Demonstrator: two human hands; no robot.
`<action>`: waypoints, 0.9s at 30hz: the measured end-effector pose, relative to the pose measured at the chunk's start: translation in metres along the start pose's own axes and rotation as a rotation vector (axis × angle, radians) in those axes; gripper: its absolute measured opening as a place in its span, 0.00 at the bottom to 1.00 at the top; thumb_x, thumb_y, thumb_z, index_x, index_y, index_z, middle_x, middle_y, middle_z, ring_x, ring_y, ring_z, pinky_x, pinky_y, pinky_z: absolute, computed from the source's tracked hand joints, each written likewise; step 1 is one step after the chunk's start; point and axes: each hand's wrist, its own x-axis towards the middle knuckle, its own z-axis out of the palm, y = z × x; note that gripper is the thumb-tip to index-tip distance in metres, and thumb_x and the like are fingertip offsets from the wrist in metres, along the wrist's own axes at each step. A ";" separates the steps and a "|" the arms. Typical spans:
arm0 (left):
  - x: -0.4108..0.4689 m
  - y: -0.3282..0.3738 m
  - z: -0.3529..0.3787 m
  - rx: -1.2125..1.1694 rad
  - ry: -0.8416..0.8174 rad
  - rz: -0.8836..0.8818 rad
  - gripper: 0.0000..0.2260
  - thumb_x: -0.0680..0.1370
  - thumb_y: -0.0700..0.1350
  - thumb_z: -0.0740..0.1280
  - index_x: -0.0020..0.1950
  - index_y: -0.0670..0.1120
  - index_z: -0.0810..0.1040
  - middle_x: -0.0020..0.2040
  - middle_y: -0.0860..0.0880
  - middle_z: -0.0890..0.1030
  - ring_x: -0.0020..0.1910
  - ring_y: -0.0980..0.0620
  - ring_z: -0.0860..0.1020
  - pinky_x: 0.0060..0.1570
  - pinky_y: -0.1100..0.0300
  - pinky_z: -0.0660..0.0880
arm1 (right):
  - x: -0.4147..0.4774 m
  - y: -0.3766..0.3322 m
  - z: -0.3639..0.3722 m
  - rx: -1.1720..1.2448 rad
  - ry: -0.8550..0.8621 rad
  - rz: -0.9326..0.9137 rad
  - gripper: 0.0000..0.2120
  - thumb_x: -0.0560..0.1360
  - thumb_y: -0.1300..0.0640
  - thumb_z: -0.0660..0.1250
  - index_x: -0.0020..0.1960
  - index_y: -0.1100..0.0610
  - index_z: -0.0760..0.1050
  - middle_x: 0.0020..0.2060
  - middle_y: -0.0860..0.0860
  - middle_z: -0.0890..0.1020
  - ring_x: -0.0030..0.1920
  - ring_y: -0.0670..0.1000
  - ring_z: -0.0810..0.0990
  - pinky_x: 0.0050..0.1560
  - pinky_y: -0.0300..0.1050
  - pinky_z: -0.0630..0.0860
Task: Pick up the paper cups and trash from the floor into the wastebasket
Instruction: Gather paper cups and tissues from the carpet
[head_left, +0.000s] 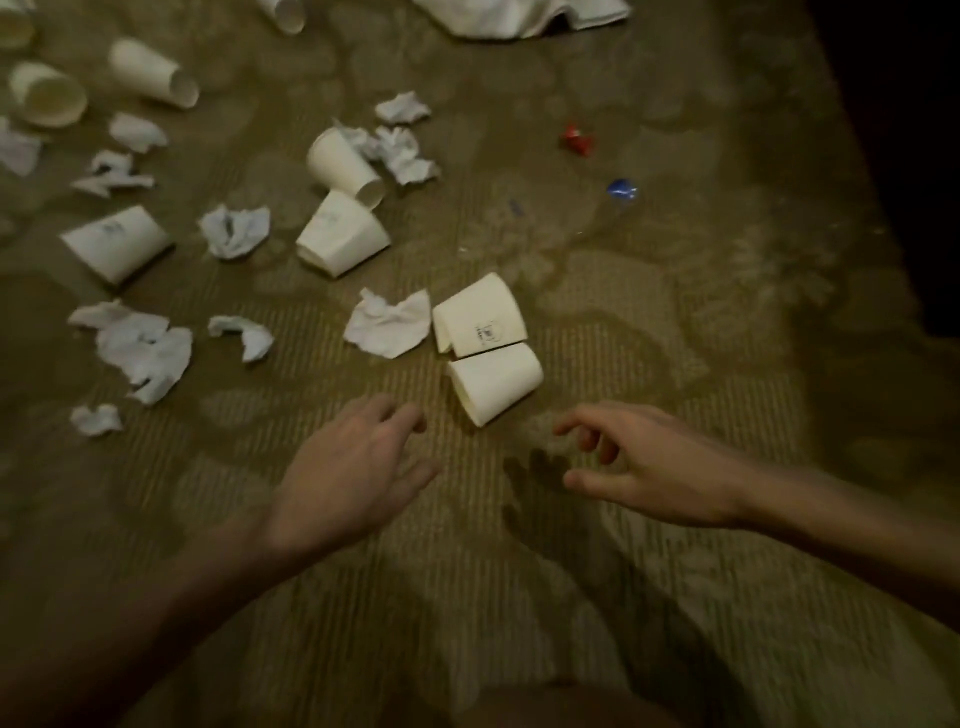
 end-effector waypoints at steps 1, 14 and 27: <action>0.005 -0.007 0.006 -0.074 0.003 -0.057 0.20 0.78 0.64 0.60 0.66 0.56 0.71 0.61 0.53 0.74 0.60 0.54 0.72 0.57 0.58 0.71 | 0.013 -0.005 0.000 -0.026 -0.020 0.007 0.22 0.76 0.40 0.66 0.68 0.41 0.67 0.56 0.42 0.72 0.53 0.40 0.72 0.49 0.36 0.70; 0.068 0.002 0.056 -0.807 0.096 -0.164 0.20 0.79 0.63 0.62 0.62 0.51 0.78 0.53 0.54 0.78 0.47 0.60 0.77 0.42 0.62 0.73 | 0.109 -0.017 -0.002 -0.578 -0.018 -0.122 0.37 0.72 0.43 0.71 0.74 0.51 0.57 0.71 0.52 0.65 0.68 0.54 0.65 0.66 0.54 0.70; 0.071 0.023 0.078 -0.996 0.120 -0.238 0.09 0.80 0.50 0.67 0.39 0.58 0.75 0.34 0.63 0.79 0.35 0.67 0.77 0.37 0.62 0.71 | 0.132 0.001 0.011 -0.621 0.021 -0.278 0.36 0.70 0.38 0.71 0.69 0.53 0.61 0.64 0.53 0.69 0.61 0.54 0.72 0.59 0.51 0.70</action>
